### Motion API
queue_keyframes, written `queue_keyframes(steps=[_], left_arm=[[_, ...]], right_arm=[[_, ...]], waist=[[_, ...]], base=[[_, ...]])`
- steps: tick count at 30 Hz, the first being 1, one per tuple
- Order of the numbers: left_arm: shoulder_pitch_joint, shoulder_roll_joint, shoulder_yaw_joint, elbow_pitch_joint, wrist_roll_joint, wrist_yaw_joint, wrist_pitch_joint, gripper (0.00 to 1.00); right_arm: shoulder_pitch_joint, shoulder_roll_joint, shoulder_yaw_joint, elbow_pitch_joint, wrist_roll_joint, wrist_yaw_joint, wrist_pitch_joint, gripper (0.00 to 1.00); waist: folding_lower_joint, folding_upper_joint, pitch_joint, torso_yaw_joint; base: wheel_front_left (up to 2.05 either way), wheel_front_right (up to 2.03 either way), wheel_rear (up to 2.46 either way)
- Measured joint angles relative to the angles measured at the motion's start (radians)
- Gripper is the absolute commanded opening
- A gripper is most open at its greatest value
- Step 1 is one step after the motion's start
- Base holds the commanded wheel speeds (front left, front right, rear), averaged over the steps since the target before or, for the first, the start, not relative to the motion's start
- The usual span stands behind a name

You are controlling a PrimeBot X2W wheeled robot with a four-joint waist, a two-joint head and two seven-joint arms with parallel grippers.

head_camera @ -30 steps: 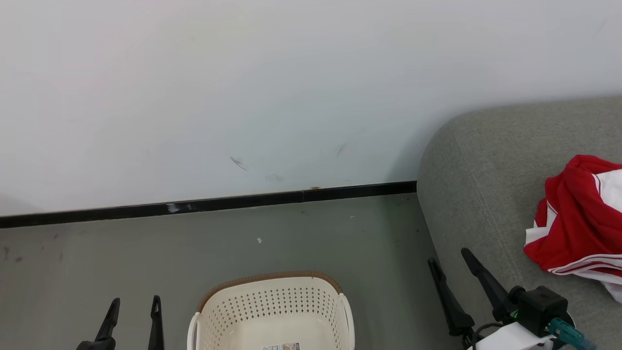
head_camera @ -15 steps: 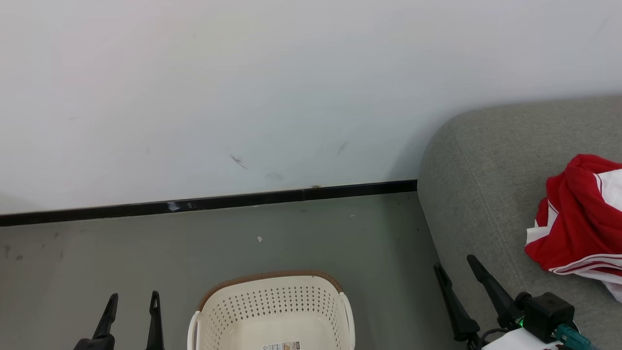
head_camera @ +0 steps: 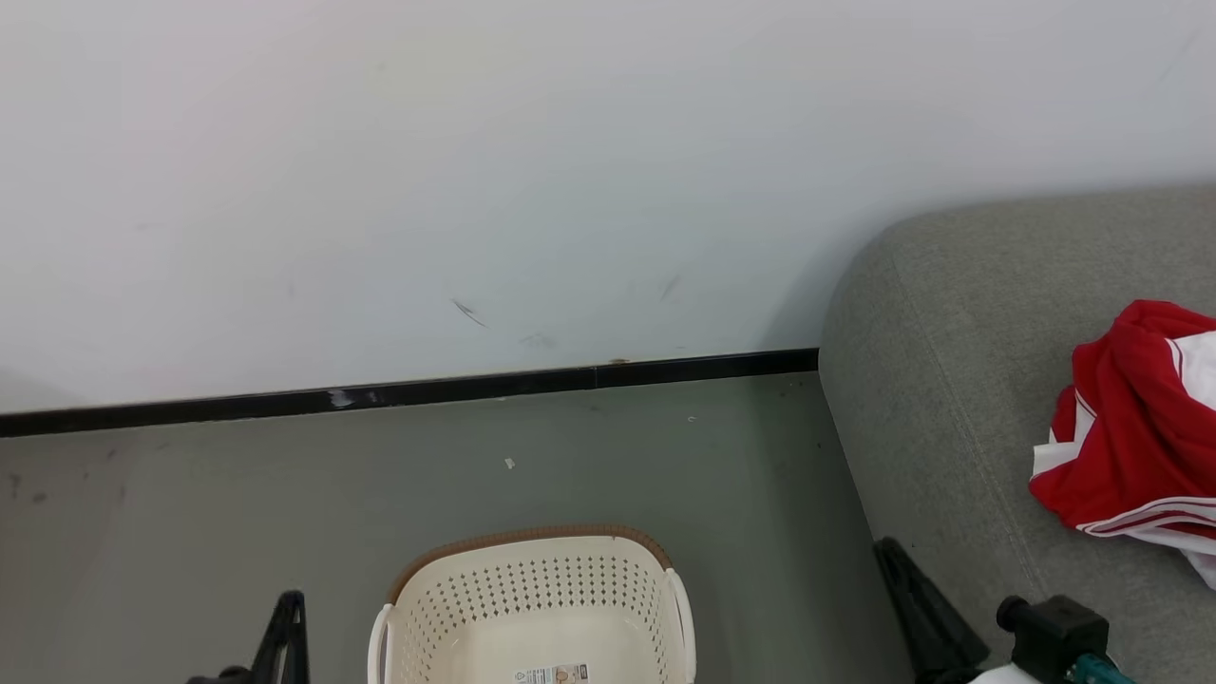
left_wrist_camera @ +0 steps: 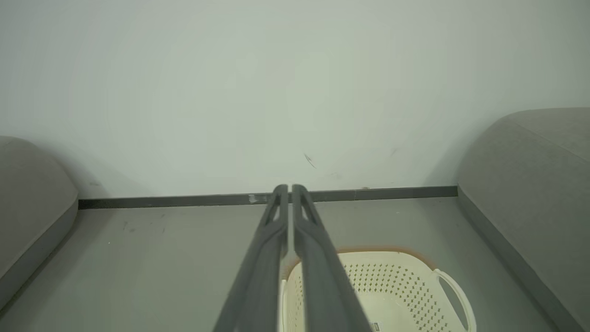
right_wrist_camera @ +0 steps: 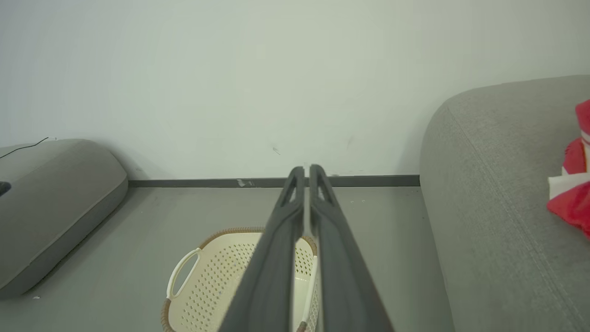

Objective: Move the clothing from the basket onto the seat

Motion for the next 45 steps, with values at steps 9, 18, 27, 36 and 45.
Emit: queue_keyframes(steps=[9, 18, 27, 36, 45], left_arm=[[0.013, -0.014, 0.006, 0.009, -0.067, -0.019, 0.018, 0.00], [0.013, -0.028, 0.024, 0.009, -0.198, -0.043, 0.047, 0.00], [0.004, -0.035, 0.050, 0.010, -0.310, -0.074, 0.080, 0.00], [-0.006, -0.044, 0.073, 0.017, -0.427, -0.107, 0.114, 0.00], [-0.023, -0.057, 0.097, 0.028, -0.543, -0.141, 0.143, 0.00]], right_arm=[[0.037, 0.001, 0.022, -0.014, 0.068, 0.000, 0.001, 0.00], [0.044, 0.001, 0.015, -0.019, 0.209, 0.000, 0.002, 0.00], [0.040, -0.001, -0.014, -0.010, 0.360, 0.000, 0.033, 0.00], [0.021, -0.015, -0.029, 0.010, 0.505, 0.000, 0.060, 0.00], [0.008, -0.028, -0.042, 0.031, 0.651, 0.000, 0.090, 0.00]], waist=[[0.0000, 0.0000, 0.003, 0.000], [0.0003, 0.0000, 0.007, 0.005], [0.0049, 0.0000, 0.009, 0.014], [0.0133, 0.0000, 0.005, 0.020], [0.0174, 0.0000, 0.001, 0.025]], base=[[0.00, 0.00, 0.00], [0.00, 0.00, 0.00], [0.00, 0.00, 0.00], [0.00, 0.00, 0.00], [0.00, 0.00, 0.00]])
